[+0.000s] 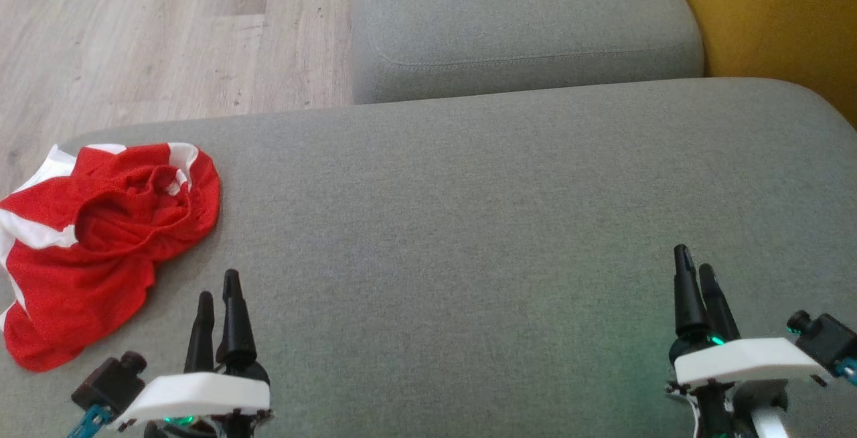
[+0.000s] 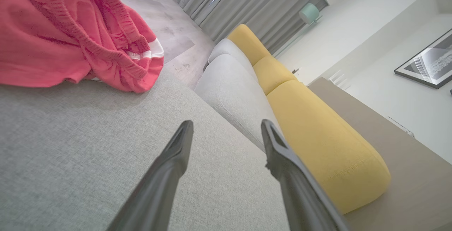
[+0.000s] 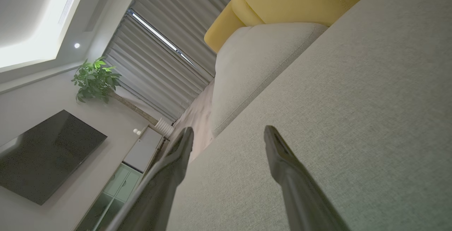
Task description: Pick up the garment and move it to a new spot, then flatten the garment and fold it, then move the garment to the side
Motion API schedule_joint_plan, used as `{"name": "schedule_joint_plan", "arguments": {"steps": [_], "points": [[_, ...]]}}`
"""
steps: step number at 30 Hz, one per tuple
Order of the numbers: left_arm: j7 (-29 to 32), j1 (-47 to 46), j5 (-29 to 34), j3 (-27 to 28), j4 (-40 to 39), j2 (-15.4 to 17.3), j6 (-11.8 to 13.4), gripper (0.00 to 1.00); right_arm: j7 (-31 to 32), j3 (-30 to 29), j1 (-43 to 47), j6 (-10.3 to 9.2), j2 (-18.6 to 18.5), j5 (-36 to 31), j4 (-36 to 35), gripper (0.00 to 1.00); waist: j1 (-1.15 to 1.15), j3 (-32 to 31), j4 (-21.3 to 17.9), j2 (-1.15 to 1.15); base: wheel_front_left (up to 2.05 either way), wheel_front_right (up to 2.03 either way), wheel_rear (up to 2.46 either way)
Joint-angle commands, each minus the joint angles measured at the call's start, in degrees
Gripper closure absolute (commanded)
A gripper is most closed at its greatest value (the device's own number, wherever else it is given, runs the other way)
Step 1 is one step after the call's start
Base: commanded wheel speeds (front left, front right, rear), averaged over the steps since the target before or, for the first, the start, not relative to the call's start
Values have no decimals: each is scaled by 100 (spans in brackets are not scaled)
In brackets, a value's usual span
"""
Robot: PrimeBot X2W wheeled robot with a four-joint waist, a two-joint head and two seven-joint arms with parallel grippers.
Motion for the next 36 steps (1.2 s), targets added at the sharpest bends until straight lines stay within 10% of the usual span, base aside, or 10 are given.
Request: {"name": "schedule_joint_plan", "arguments": {"steps": [1,36], "points": [[-72,-144,200,24,-259,35,0,0,-83,120,-100,24,-36,-214,-259,0,0,-9,4,0,0,0,0],[-650,-36,2534,-365,-392,45,167,0,-657,543,20,37,-50,-2637,-408,0,0,-181,106,0,0,0,0]]}}
